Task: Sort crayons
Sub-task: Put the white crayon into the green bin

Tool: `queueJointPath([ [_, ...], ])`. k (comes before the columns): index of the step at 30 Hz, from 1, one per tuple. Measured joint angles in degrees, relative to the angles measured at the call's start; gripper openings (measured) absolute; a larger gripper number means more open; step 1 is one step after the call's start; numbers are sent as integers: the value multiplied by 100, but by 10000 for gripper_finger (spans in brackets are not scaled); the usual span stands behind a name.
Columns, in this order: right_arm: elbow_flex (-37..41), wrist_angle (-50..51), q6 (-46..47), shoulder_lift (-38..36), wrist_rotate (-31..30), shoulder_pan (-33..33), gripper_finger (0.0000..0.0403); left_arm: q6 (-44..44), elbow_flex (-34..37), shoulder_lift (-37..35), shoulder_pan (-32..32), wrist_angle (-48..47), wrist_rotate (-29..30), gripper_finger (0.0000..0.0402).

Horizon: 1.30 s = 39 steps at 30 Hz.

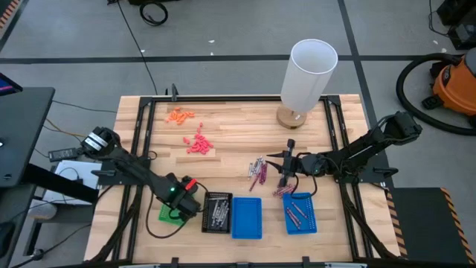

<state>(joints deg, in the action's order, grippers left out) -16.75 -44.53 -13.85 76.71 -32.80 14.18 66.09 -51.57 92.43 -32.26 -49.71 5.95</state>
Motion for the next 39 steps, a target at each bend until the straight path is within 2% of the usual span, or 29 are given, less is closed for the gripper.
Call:
queueJointPath([
  [7, 0, 4, -4, 0, -1, 1, 105, -479, -352, -27, 241, -158, -4, 146],
  [15, 0, 13, -4, 0, -2, 1, 105, -1201, -1308, -29, 505, -1128, -2, 150],
  [18, 0, 27, -4, 0, -2, 1, 105, -1675, -1655, -29, 614, -1375, 213, 150],
  [24, 0, 30, -4, 0, -4, -1, 105, -2091, -2154, -29, 813, -1919, 1420, 150],
  [30, 0, 34, 2, 0, -4, 1, 105, -2577, -2209, -29, 681, -1766, 3530, 150],
  [33, 2, 48, 6, 0, -6, 0, 105, -2876, -1948, -29, 695, -1167, 4468, 150],
  [35, 0, 49, 8, 0, -6, 0, 105, -3274, -1702, -29, 770, -357, 4913, 150],
  [37, 0, 47, 13, 0, -7, -1, 105, -3907, -1431, -29, 875, 531, 4972, 150],
  [39, 0, 50, 13, 0, -7, -1, 105, -4624, -1152, -27, 988, 1578, 4682, 150],
])
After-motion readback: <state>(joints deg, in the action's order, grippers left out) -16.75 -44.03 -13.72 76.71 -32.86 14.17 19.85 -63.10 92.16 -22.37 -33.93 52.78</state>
